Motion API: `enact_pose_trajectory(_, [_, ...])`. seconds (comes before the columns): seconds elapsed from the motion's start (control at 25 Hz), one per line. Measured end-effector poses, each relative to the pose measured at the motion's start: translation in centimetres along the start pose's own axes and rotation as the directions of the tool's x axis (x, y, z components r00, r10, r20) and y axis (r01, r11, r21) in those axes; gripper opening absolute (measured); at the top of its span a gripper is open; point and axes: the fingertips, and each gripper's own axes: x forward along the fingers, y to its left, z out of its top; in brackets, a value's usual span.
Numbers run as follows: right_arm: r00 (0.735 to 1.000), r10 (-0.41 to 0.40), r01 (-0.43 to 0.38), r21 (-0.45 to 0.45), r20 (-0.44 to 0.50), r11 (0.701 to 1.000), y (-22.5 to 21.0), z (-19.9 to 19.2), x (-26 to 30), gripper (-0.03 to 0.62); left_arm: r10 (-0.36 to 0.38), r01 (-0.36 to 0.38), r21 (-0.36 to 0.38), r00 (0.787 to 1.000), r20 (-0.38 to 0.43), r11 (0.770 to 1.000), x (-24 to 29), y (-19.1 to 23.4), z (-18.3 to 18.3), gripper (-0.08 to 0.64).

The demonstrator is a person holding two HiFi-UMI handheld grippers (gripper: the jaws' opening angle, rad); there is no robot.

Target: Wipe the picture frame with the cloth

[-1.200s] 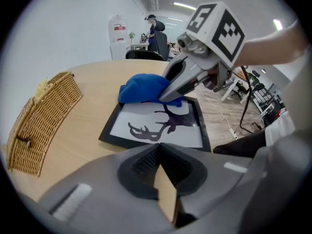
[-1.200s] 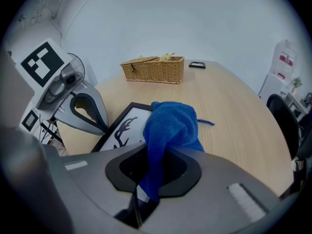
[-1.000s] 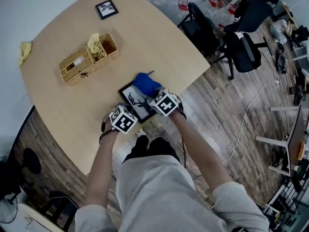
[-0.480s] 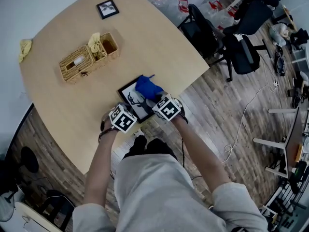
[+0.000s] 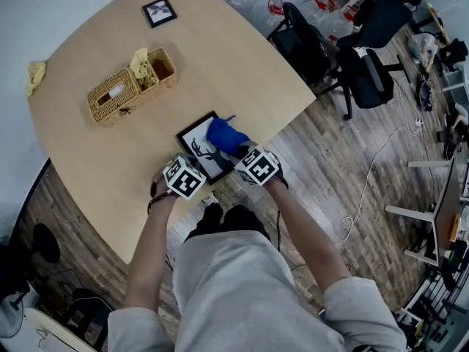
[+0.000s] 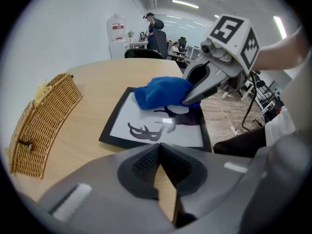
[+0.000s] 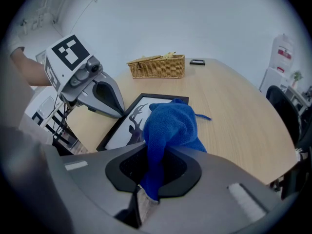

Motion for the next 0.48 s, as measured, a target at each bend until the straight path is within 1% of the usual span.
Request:
enact_pose_trajectory(0.2, [1.0,0.028,-0.028,0.026,0.002,0.999,0.3,-0.8,-0.5,0.043,0.01,-0.01,0.004,1.0,0.004,1.0,0.0,0.0,0.1,0.052])
enact_pose_trajectory(0.48, [0.999,0.039,-0.041,0.051,0.033,0.998,0.6,-1.4,-1.3,0.043,0.024,-0.024,0.01,1.0,-0.001,1.0,0.0,0.0,0.1,0.052])
